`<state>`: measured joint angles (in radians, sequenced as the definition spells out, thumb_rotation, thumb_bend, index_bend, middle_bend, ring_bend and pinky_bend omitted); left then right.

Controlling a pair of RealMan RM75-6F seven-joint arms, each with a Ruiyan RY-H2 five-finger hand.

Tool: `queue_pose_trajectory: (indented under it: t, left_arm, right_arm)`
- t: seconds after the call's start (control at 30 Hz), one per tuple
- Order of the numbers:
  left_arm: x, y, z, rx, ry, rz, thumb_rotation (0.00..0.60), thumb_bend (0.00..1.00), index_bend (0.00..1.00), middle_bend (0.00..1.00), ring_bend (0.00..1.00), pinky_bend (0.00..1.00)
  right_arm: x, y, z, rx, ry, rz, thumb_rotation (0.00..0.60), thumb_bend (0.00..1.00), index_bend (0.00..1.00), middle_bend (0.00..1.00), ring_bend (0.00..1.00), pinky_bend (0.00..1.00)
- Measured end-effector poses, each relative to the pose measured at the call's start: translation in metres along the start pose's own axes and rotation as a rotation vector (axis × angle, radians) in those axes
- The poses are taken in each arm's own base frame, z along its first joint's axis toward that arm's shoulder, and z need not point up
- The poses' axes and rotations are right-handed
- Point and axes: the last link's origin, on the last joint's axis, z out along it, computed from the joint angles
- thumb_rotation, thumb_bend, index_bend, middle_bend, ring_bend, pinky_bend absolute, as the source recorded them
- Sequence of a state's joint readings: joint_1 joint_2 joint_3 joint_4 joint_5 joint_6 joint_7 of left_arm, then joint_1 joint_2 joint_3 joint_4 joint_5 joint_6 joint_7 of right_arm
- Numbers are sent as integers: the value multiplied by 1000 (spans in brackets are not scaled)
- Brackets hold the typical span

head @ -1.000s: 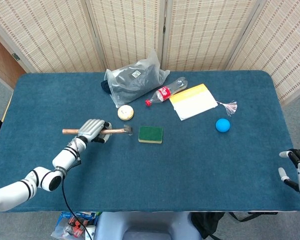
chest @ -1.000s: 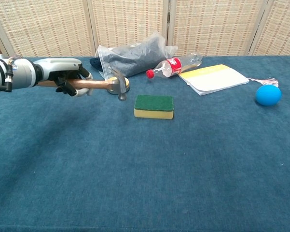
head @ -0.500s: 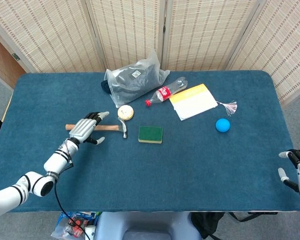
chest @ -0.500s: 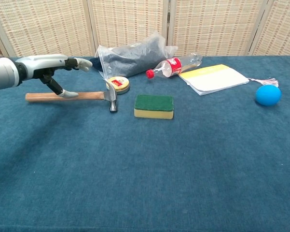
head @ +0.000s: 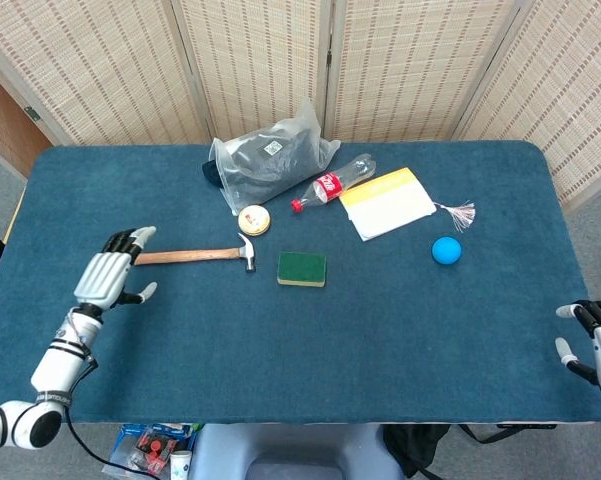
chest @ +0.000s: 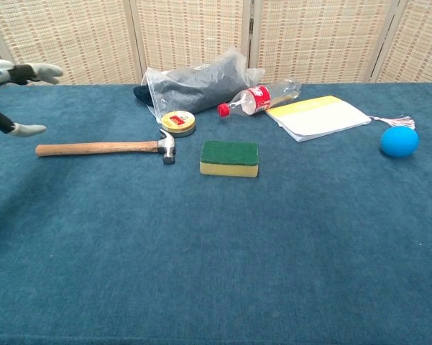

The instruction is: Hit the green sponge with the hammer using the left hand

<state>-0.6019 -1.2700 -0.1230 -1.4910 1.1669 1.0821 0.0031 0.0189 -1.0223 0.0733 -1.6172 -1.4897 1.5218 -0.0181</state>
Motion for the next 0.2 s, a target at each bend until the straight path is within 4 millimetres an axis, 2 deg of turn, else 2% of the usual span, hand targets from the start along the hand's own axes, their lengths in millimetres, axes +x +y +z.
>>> queue_pose_trajectory:
  t: [0.2]
  left_arm:
    - [8,-30,-65,114,96,69,600,300,1,0,0,0]
  right_arm:
    - [-2,-4,4,27,-13,6,600,308,370,353,261,293]
